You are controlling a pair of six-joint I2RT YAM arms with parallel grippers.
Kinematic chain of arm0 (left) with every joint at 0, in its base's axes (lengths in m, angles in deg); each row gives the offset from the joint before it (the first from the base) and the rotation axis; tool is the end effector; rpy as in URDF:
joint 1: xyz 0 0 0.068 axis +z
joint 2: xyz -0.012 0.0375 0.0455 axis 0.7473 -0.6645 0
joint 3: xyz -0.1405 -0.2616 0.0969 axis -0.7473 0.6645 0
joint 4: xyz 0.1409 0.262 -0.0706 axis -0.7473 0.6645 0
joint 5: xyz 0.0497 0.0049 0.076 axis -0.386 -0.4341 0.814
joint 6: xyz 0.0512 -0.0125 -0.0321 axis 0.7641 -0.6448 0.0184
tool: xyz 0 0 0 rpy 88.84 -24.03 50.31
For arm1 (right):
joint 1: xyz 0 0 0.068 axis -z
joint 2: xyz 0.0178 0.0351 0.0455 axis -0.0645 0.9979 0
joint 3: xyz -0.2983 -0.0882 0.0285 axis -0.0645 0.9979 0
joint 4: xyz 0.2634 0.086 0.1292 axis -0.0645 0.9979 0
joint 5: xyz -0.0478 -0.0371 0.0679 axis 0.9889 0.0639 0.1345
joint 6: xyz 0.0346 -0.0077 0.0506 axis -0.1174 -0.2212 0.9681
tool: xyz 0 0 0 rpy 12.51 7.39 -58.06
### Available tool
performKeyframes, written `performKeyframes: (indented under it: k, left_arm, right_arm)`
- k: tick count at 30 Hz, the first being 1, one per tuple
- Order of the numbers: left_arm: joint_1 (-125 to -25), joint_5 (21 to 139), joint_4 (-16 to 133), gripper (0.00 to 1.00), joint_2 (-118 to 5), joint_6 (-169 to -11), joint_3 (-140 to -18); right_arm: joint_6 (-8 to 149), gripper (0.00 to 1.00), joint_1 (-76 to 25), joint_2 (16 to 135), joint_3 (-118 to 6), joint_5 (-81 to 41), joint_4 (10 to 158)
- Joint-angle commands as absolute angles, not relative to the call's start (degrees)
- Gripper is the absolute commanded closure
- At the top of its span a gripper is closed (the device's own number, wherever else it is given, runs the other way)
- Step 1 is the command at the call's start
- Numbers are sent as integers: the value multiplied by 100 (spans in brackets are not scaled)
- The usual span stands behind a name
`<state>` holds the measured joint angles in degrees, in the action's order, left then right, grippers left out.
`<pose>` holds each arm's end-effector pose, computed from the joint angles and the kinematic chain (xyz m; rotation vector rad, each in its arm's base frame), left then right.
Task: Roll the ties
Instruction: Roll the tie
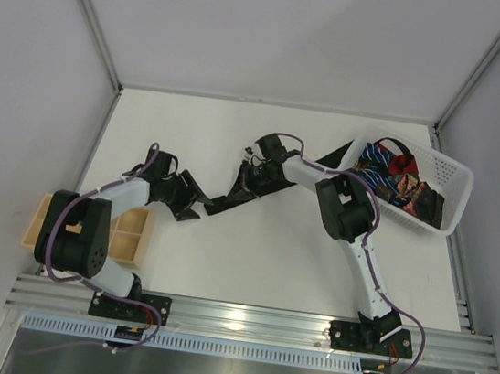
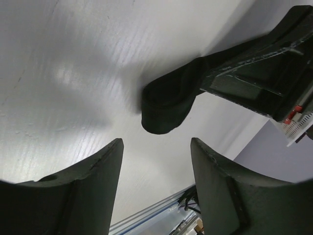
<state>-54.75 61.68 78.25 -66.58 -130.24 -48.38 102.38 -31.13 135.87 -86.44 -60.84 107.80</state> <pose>0.2991 -0.0545 0.1585 -0.9130 2.6272 -0.9207 0.4590 0.3620 0.0940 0.2325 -2.6947 -1.4073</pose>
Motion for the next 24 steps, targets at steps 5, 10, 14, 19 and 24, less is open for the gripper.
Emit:
performKeyframes:
  k: [5,10,14,19,24]
  left_arm:
    - [-5741,6612,7473,41,-6970,-13267,-4986]
    - [-5829,6752,7438,42,-7137,-13285,-5021]
    - [-5838,6884,7333,46,-7164,-13294,-4942]
    - [-5838,7060,7183,48,-7182,-13277,-4933]
    - [-5846,7034,7096,50,-7295,-13303,-4942]
  right_arm:
    - [10005,99,-3137,13658,-8690,-5608,11141]
    - [10005,100,-3137,13676,-8699,-5599,11133]
    - [10005,100,-3137,13676,-8699,-5608,11124]
    - [9988,100,-3137,13693,-8699,-5617,11133]
    - [9979,100,-3137,13693,-8690,-5617,11133]
